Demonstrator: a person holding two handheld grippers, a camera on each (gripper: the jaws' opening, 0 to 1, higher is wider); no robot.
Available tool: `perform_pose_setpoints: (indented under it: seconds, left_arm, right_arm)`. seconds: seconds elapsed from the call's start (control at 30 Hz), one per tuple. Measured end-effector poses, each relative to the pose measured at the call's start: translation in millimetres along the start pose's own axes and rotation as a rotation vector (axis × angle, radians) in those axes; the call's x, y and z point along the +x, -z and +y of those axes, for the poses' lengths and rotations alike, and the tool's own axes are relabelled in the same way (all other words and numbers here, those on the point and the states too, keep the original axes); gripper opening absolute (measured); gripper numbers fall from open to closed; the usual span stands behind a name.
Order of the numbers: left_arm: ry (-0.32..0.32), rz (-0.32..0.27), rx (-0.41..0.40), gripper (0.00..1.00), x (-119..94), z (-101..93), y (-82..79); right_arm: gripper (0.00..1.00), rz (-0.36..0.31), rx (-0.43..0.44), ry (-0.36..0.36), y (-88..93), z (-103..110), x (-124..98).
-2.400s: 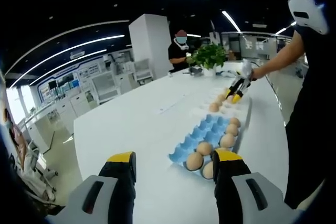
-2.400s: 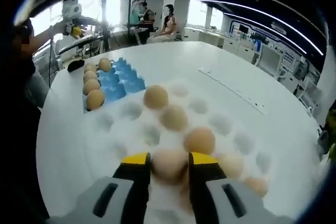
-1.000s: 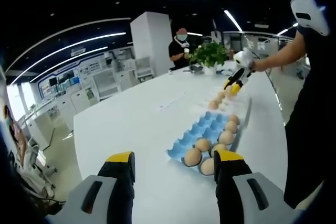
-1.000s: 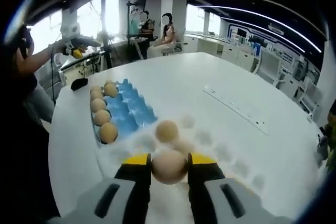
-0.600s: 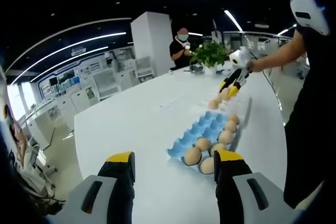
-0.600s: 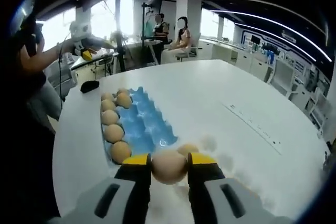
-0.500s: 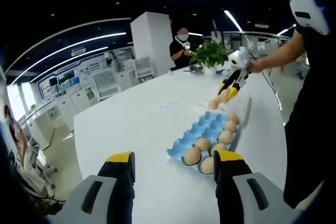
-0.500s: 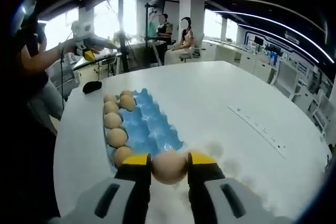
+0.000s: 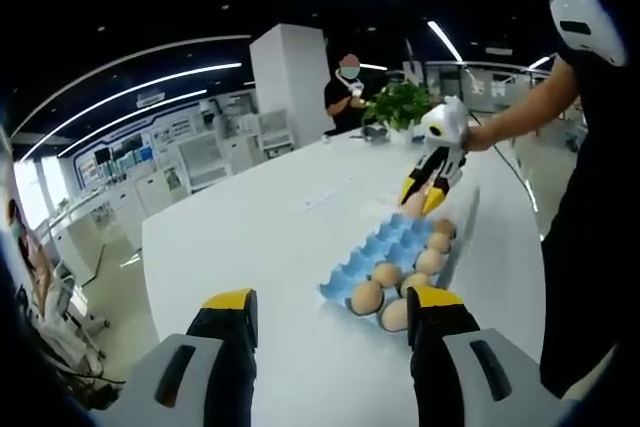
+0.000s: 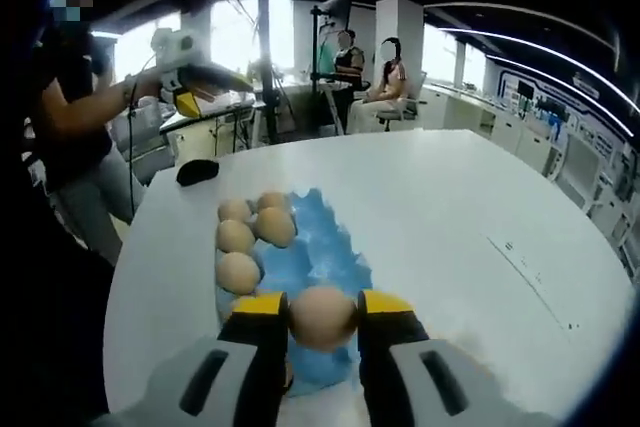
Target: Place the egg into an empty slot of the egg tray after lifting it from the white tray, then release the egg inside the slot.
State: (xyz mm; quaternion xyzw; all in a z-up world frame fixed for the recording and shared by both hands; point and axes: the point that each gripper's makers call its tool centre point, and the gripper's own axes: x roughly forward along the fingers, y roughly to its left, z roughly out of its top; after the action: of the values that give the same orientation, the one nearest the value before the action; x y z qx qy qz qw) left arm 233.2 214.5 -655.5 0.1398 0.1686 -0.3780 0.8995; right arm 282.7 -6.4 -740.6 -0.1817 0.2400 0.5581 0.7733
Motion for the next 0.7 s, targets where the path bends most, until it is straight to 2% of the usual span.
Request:
perform_pose_setpoints:
  seconds: [0.23, 0.7]
  left_arm:
    - [-0.009, 0.001, -0.005, 0.61, -4, 1.6, 1.7]
    - [-0.014, 0.001, -0.009, 0.60, -6, 2.4, 4.1]
  right_arm:
    - [0.27, 0.001, -0.020, -0.053, -10.5, 12, 22]
    - [0.27, 0.014, -0.050, -0.101, -18.8, 25, 53]
